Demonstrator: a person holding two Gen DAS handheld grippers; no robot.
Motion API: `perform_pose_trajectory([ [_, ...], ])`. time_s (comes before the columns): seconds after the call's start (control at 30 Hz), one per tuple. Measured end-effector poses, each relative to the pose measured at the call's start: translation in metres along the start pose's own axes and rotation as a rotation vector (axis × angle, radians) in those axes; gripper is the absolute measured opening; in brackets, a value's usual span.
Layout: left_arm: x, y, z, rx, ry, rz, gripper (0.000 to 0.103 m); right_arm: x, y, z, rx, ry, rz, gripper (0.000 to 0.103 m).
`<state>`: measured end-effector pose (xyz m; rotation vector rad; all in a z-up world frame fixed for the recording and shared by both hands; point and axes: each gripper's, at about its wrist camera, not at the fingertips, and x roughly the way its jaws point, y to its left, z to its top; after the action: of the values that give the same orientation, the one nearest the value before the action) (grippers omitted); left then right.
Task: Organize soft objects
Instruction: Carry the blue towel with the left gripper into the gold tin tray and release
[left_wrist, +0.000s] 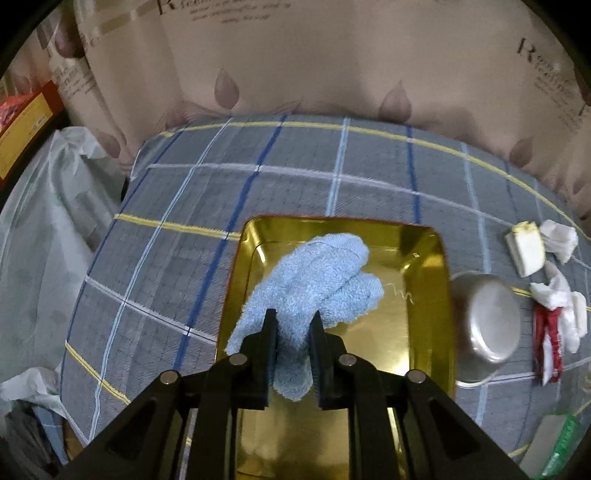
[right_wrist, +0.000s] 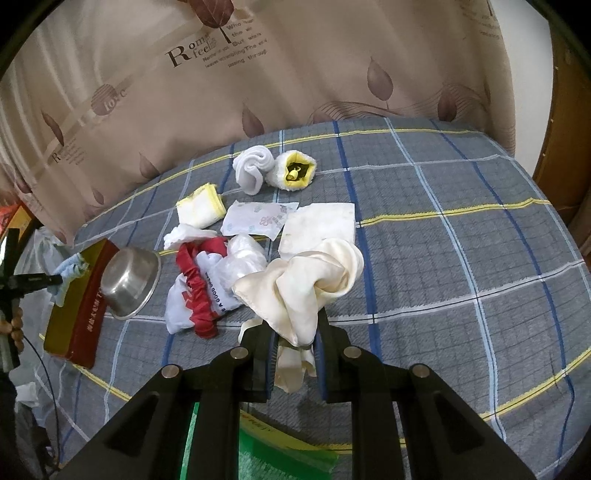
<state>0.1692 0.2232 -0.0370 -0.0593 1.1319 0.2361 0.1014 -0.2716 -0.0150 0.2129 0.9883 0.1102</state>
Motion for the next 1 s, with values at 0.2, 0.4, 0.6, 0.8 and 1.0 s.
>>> perform_pose_trajectory([
  [0.2,0.016,0.005,-0.005,-0.014,0.018,0.039,0.019,0.002,0.005,-0.001,-0.015,0.003,-0.010,0.017],
  [0.4,0.024,0.007,-0.006,-0.012,0.037,0.077,0.027,0.005,0.014,-0.002,-0.041,0.006,-0.021,0.017],
  [0.6,0.011,0.004,-0.008,0.037,-0.039,0.098,0.038,0.004,0.022,-0.001,-0.064,-0.001,-0.032,0.017],
  [0.8,-0.010,-0.002,-0.014,0.076,-0.124,0.135,0.038,0.002,0.034,0.002,-0.092,-0.006,-0.032,0.017],
  [1.0,-0.023,-0.001,-0.028,0.075,-0.164,0.140,0.038,0.001,0.064,0.008,-0.149,-0.006,-0.012,0.017],
])
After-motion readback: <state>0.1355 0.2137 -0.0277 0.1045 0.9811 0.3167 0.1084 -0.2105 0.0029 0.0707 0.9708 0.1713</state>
